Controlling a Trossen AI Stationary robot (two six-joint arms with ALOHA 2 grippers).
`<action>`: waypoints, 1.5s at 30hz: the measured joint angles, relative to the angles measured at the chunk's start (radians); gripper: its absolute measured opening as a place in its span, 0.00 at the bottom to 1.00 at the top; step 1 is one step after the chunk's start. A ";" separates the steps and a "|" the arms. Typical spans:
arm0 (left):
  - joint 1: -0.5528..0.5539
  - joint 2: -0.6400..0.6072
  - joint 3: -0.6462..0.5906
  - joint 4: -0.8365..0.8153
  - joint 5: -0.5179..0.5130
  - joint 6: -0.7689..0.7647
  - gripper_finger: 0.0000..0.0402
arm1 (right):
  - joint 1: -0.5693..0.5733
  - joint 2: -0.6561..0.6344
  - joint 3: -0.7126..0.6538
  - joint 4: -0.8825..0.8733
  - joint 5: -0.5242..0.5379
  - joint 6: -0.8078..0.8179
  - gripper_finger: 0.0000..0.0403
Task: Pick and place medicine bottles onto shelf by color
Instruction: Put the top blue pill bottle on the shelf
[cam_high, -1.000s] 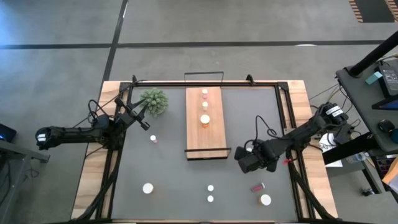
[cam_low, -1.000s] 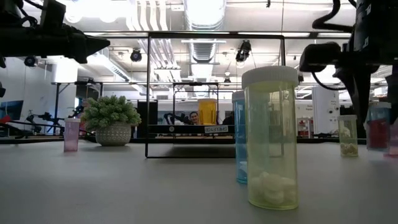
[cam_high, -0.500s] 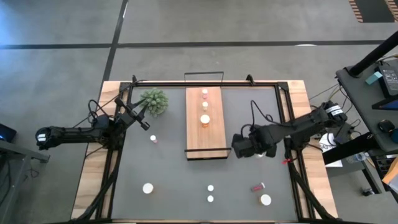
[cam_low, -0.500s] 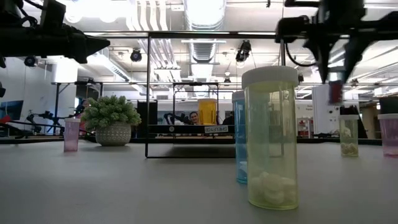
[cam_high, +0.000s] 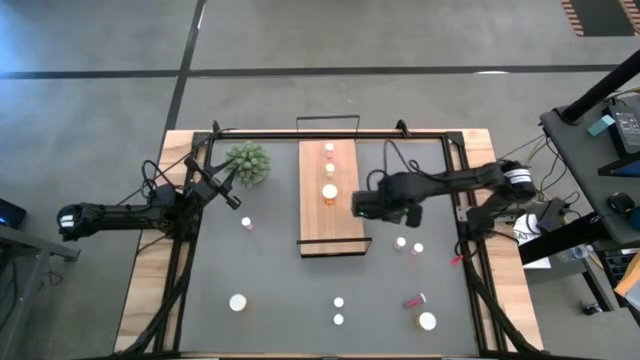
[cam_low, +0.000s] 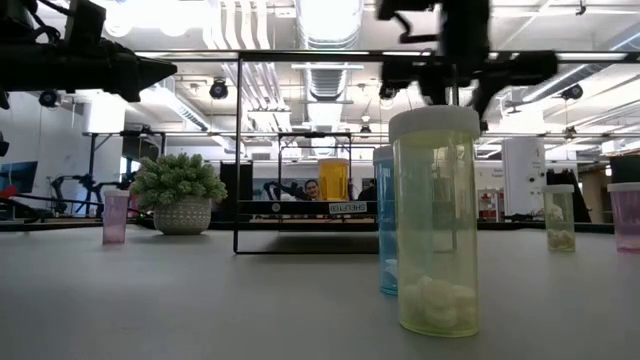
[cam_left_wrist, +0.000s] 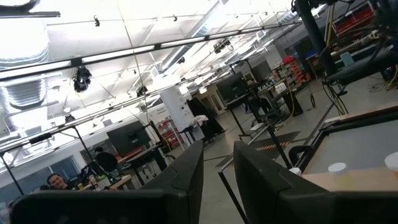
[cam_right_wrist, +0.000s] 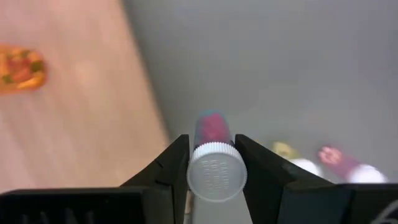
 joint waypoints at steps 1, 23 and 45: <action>0.000 0.000 0.000 0.000 0.000 0.000 0.18 | -0.011 0.027 0.027 0.000 -0.001 -0.021 0.27; 0.000 0.000 0.000 0.000 0.000 0.000 0.18 | -0.073 0.466 0.559 -0.063 -0.058 -0.348 0.27; 0.000 0.000 0.000 0.000 0.000 0.000 0.18 | -0.039 0.578 0.749 -0.156 -0.112 -0.436 0.27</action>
